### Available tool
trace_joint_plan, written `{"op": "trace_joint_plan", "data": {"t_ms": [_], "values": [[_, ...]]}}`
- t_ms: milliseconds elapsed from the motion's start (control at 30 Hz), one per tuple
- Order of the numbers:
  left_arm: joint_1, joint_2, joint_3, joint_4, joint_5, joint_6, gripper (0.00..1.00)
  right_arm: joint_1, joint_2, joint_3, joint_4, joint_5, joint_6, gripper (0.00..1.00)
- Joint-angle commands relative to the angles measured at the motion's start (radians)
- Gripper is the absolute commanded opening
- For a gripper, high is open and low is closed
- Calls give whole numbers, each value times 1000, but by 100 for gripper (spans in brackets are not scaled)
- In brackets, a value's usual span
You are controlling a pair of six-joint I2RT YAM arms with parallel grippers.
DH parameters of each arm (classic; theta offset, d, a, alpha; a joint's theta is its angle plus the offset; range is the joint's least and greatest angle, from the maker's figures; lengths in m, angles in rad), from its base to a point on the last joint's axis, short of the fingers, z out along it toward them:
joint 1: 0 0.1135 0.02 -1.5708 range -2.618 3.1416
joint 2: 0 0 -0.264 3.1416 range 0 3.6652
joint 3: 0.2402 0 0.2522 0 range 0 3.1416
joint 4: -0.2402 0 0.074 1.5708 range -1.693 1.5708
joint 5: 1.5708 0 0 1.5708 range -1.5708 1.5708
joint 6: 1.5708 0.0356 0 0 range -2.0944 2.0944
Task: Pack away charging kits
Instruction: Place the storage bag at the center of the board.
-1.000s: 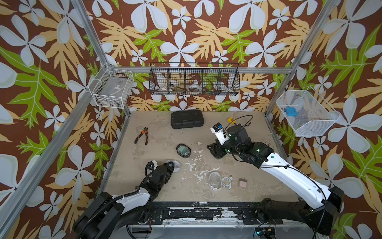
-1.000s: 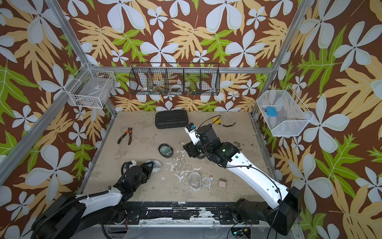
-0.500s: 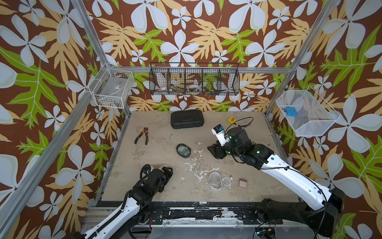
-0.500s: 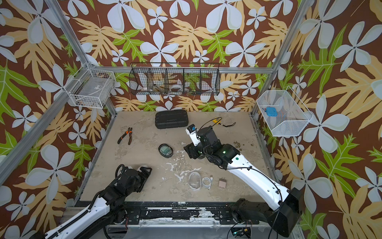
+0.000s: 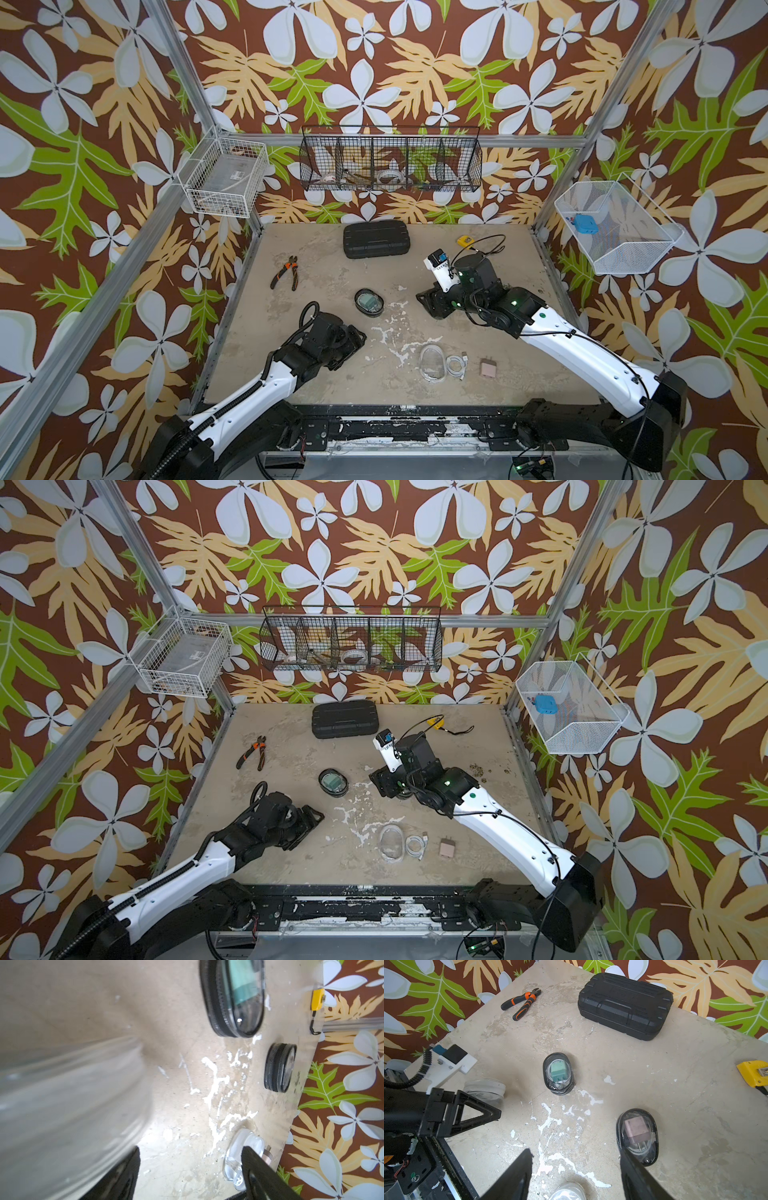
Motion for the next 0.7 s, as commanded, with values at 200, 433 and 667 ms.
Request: {"op": "trace_joint_plan", "data": {"t_ms": [200, 433, 667], "values": [[10, 32, 183, -239, 96, 176, 51, -21, 26, 19, 22, -111, -2, 62], [205, 56, 358, -379, 39, 350, 33, -21, 16, 14, 33, -125, -8, 62], [342, 101, 272, -315, 20, 439, 22, -22, -7, -13, 40, -140, -8, 62]]}}
